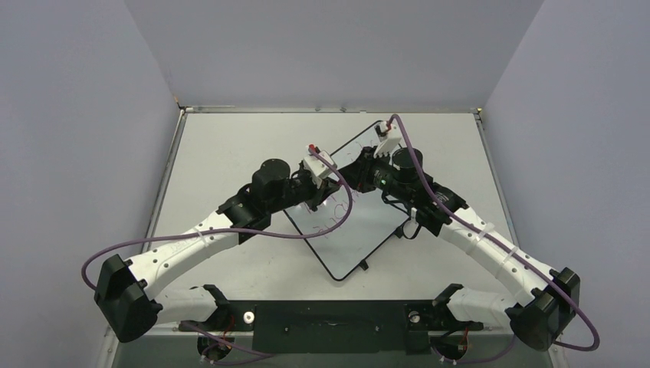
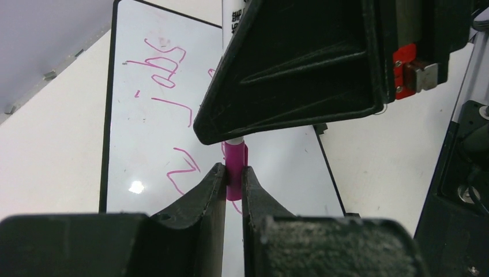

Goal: Write a sentence on the whiteboard
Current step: Insert the whiteboard marker without the cap into the pen cap, then put down the whiteboard marker at the center of the board.

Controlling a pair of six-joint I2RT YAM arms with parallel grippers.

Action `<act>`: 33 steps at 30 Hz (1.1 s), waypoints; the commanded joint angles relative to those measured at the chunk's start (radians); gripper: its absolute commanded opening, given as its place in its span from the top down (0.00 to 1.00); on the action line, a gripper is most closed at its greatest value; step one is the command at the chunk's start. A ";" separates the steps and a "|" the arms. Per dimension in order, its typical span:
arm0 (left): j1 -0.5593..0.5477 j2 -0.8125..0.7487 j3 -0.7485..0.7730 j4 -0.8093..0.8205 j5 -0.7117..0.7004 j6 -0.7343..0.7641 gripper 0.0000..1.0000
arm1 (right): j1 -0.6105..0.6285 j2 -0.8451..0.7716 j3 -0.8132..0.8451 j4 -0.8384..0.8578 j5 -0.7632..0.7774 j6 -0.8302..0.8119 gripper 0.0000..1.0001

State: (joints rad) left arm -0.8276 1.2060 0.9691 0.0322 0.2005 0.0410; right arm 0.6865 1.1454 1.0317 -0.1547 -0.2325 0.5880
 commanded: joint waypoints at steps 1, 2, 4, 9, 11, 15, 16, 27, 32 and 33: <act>-0.020 -0.003 0.163 0.376 0.072 0.017 1.00 | 0.096 0.088 0.008 -0.078 -0.133 0.129 1.00; -0.020 -0.002 0.167 0.382 0.081 0.019 1.00 | 0.102 0.102 0.011 -0.086 -0.125 0.135 1.00; -0.026 -0.005 0.173 0.398 0.086 0.034 1.00 | 0.109 0.120 0.025 -0.105 -0.110 0.139 1.00; -0.029 0.006 0.198 0.414 0.073 0.059 1.00 | 0.126 0.142 0.065 -0.141 -0.087 0.133 1.00; -0.029 0.011 0.204 0.428 0.074 0.058 1.00 | 0.135 0.150 0.075 -0.154 -0.076 0.132 1.00; -0.030 0.011 0.196 0.444 0.066 0.050 1.00 | 0.137 0.147 0.083 -0.164 -0.042 0.123 1.00; -0.030 0.005 0.191 0.439 0.064 0.049 1.00 | 0.133 0.139 0.094 -0.170 -0.034 0.115 1.00; -0.029 -0.172 0.034 0.347 -0.059 0.040 0.57 | -0.037 0.037 0.213 -0.363 0.280 0.011 1.00; -0.028 -0.234 -0.019 0.294 -0.131 0.037 0.51 | -0.105 -0.007 0.200 -0.468 0.422 -0.029 1.00; -0.027 -0.244 -0.032 0.288 -0.146 0.036 0.50 | -0.122 -0.019 0.190 -0.476 0.437 -0.035 1.00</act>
State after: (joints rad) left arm -0.8558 0.9863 0.9867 0.2951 0.1257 0.0860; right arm 0.6086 1.1915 1.2236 -0.5320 0.0689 0.5968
